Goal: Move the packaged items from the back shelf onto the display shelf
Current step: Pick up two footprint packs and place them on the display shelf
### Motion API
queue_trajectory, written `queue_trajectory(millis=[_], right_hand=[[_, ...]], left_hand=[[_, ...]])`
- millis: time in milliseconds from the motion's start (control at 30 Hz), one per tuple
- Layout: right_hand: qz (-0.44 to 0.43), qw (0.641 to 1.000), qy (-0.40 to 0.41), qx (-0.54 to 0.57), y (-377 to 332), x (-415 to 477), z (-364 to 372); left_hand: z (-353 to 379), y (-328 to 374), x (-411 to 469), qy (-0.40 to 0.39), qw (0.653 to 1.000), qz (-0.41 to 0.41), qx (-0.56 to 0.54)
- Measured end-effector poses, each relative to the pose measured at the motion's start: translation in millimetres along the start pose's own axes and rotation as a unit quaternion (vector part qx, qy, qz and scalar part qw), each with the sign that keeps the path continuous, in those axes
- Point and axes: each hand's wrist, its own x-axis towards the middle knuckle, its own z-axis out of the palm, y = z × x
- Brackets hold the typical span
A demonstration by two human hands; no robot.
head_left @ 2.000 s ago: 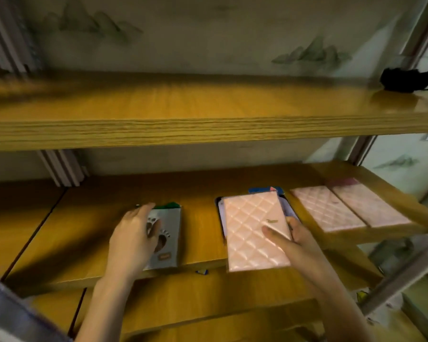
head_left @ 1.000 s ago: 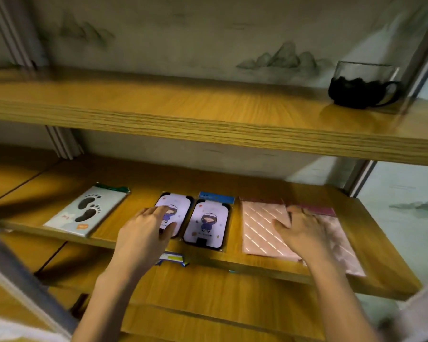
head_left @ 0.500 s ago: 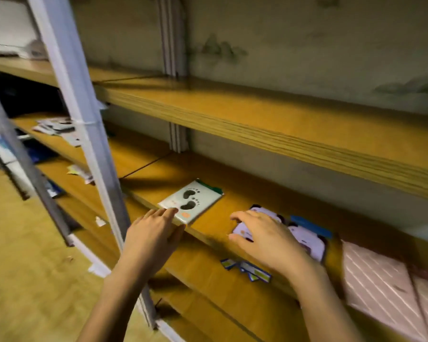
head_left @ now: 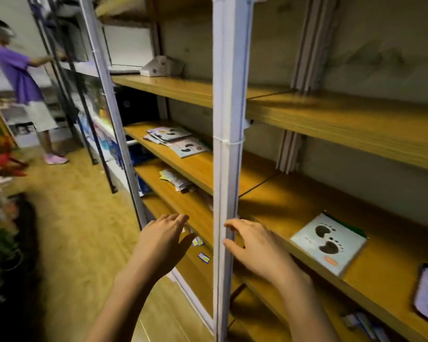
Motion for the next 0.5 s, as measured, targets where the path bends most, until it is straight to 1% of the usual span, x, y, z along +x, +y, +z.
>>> queue_trajectory(millis=[233,500], right_hand=[[-0.007,1.000,-0.016,0.023,-63.1,91.5,46.0],[0.025,0.999,-0.033,0.029,-87.3,189.2,71.9]], left_hand=[[-7.1,-105.7,29.7,-0.036,0.999,-0.011,0.019],[6.0,-188.6,76.0,-0.037,0.999,-0.034,-0.003]])
